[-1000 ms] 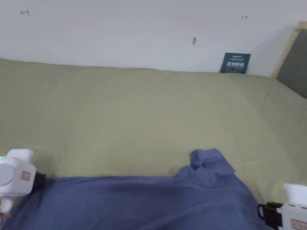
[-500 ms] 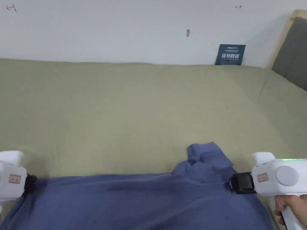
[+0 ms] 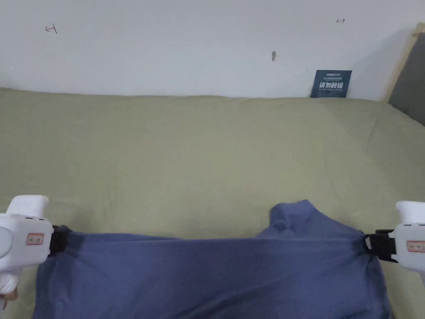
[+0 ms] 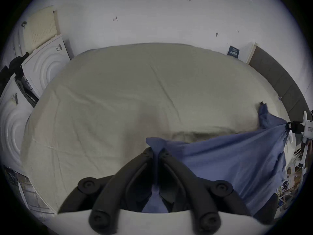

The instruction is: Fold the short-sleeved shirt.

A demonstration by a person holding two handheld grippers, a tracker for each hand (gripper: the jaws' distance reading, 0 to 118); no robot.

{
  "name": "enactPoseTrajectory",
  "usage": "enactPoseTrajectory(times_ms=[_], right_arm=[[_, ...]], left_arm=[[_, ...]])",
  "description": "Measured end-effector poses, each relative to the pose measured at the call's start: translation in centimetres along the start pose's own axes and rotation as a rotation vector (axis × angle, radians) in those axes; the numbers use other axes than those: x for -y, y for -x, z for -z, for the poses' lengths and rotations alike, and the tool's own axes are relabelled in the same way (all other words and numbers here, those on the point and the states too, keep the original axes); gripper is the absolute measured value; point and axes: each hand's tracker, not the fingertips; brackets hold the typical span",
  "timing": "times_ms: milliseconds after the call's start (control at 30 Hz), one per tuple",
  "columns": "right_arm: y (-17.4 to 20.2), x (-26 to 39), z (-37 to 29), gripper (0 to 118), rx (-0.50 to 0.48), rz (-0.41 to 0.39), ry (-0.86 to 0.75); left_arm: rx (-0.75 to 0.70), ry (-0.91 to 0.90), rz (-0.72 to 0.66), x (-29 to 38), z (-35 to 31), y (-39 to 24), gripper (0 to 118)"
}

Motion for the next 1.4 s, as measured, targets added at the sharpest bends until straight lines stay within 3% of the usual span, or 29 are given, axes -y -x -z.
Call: enactPoseTrajectory(times_ms=[367,533,633,933,967,1000,1033,1067,1100,1233,1267,1300,1333,1367,1400], right_arm=[[0.5,10.1,-13.0,0,-0.044,0.007,-0.115],[0.4,16.1,-14.5,0,-0.030,-0.014,-0.096],[0.1,18.6,-14.6,0,-0.037,0.020,-0.068],[0.0,21.1,-11.7,0,-0.015,0.002,-0.002],[0.0,21.2,-11.5,15,-0.014,-0.003,0.014],[0.3,21.2,-11.5,47,-0.003,-0.013,0.017],[0.6,21.3,-11.6,87,0.024,-0.027,0.023],[0.9,21.3,-11.5,116,0.020,-0.025,0.027],[1.0,21.3,-11.7,116,0.014,-0.018,0.014],[3.1,20.2,-13.1,111,0.029,-0.029,-0.048],[3.7,19.8,-13.5,107,0.025,-0.026,-0.070],[4.4,19.5,-14.0,96,0.026,-0.021,-0.093],[5.1,19.3,-14.5,74,0.033,-0.021,-0.132],[5.8,19.0,-15.3,21,0.016,-0.010,-0.177],[6.5,18.7,-15.9,0,0.002,0.010,-0.212]], left_arm=[[0.030,-0.116,0.001,10.3,-11.1,1.8,7],[0.025,-0.133,-0.008,16.0,-13.1,2.0,7],[0.018,-0.131,-0.006,18.2,-13.1,2.1,7],[0.031,-0.058,-0.057,20.2,-10.4,3.0,8],[0.031,-0.052,-0.056,20.1,-10.3,3.1,15],[0.021,-0.041,-0.050,20.1,-10.5,2.6,34],[0.005,-0.035,-0.041,20.1,-10.6,2.5,67],[-0.003,-0.032,-0.026,20.0,-10.7,2.2,106],[-0.028,-0.028,-0.004,20.0,-10.9,1.9,112],[-0.089,-0.104,0.037,19.4,-12.9,0.4,111],[-0.100,-0.133,0.025,19.2,-13.6,0.2,109],[-0.090,-0.165,0.002,18.8,-14.3,0.1,99],[-0.086,-0.171,-0.017,18.4,-14.9,0.1,75],[-0.055,-0.194,-0.031,18.0,-15.7,0.0,19],[-0.049,-0.215,-0.042,17.9,-16.2,0.0,0]])
